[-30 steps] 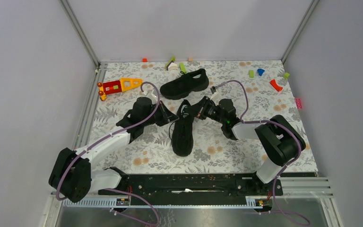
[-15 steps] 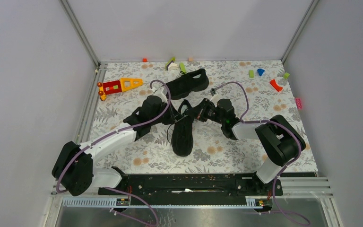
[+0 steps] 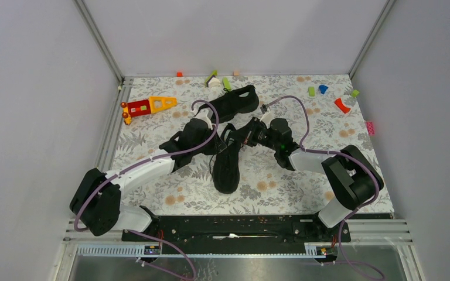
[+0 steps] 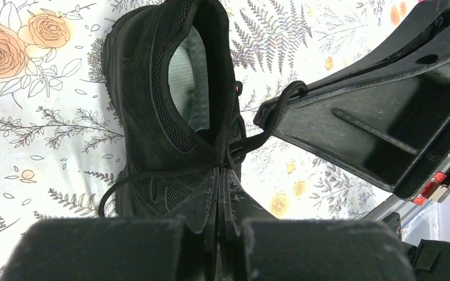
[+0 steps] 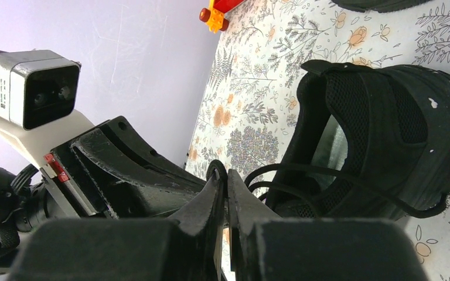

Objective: Tie the shoes

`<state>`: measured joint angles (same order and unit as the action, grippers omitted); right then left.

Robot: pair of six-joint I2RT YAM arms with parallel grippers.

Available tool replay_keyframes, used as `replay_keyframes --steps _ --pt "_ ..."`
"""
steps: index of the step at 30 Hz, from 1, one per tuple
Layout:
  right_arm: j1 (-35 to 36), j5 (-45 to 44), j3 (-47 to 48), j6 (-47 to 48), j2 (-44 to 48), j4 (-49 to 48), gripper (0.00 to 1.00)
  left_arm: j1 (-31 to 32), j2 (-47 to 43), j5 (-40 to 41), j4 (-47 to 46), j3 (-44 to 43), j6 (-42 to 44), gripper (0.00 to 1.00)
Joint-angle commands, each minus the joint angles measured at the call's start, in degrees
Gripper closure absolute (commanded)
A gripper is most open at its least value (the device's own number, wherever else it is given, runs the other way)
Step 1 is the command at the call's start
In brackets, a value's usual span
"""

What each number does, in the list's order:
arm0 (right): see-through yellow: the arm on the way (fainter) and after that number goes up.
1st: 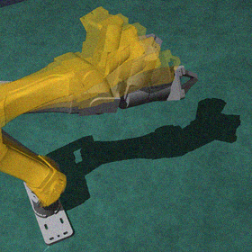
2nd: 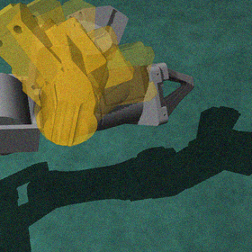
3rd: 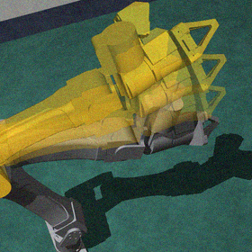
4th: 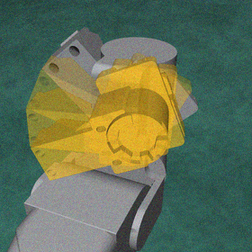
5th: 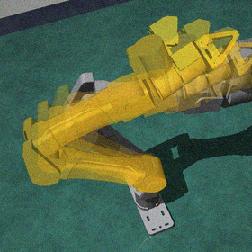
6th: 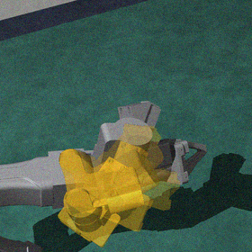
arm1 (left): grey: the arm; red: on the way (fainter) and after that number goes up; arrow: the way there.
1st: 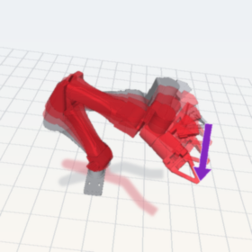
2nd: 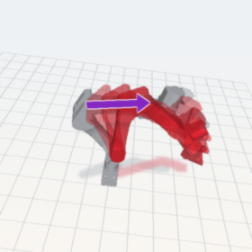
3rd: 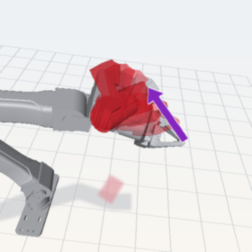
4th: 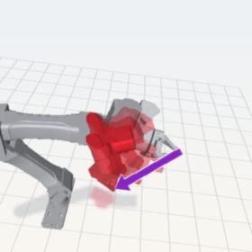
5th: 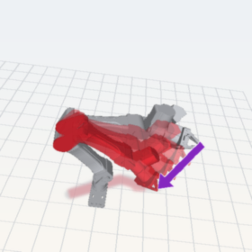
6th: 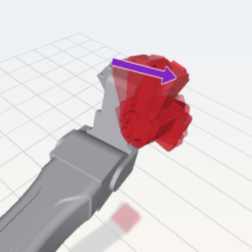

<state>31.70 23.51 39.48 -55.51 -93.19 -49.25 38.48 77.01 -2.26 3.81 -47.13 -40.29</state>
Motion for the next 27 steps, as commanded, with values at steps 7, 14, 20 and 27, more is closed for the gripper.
replay_keyframes --steps 7,14,20,27 --pt "-0.4 1.2 2.8 1.9 1.8 0.0 0.93 1.0 2.4 1.1 -4.8 -3.4 0.0 1.00" --pt "-0.3 1.4 3.5 2.5 2.0 1.2 0.92 1.1 5.1 0.1 -6.2 -4.4 -1.2 1.00" --pt "-0.4 1.2 3.6 3.2 2.5 2.1 0.92 1.7 5.7 1.1 -8.2 -3.8 -2.7 1.00" --pt "-0.4 0.9 4.1 4.1 3.4 4.0 0.91 1.8 4.5 6.1 -6.4 -3.4 -6.3 1.00"
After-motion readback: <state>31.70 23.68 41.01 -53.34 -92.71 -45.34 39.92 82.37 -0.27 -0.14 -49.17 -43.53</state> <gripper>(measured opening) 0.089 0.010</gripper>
